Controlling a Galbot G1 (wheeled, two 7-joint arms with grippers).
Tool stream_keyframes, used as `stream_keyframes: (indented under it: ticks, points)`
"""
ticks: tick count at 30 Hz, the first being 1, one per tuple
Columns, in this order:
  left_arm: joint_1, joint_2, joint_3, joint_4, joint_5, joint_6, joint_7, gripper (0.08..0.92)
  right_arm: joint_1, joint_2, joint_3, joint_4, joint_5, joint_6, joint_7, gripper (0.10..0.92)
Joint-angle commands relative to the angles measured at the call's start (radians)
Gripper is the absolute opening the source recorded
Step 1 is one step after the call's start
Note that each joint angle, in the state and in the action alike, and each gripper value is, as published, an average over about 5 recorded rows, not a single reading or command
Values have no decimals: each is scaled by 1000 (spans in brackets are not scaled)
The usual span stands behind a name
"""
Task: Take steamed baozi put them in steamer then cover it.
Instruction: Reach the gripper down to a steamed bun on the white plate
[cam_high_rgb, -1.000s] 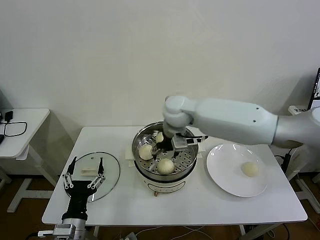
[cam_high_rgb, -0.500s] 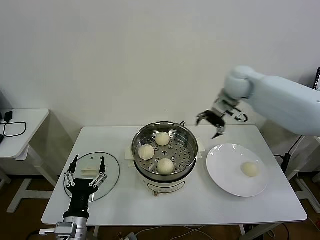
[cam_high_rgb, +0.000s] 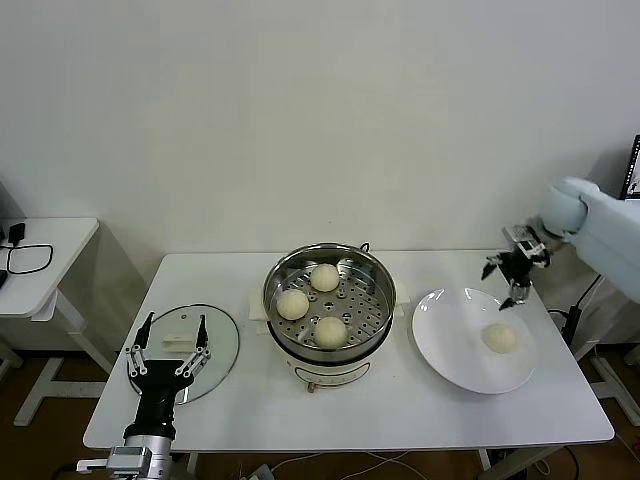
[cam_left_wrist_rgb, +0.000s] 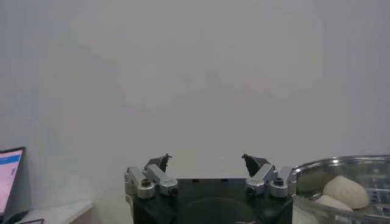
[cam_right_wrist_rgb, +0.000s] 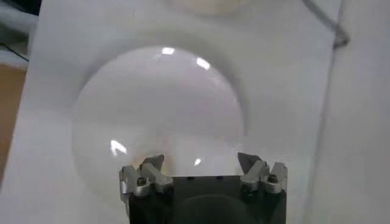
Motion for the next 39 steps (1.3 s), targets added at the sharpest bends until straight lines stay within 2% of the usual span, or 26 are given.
stream_keyframes:
  ticks: [1,25,33,39]
  points:
    - [2,-2,-2,-2,0,0,0,823,-155,-15,51,-108,-17,-34,27,823]
    - [-1,6,-17,9,-2,-3,-1,823,-229,79,98,-178,-72,-30,97,814]
    - [-5,6,-15,11,-3,-2,-1,823,-177,63,76,-135,-83,-32,87,672]
    - [-10,8,-7,14,-3,-1,-1,823,-23,32,-5,-31,-29,-45,19,637]
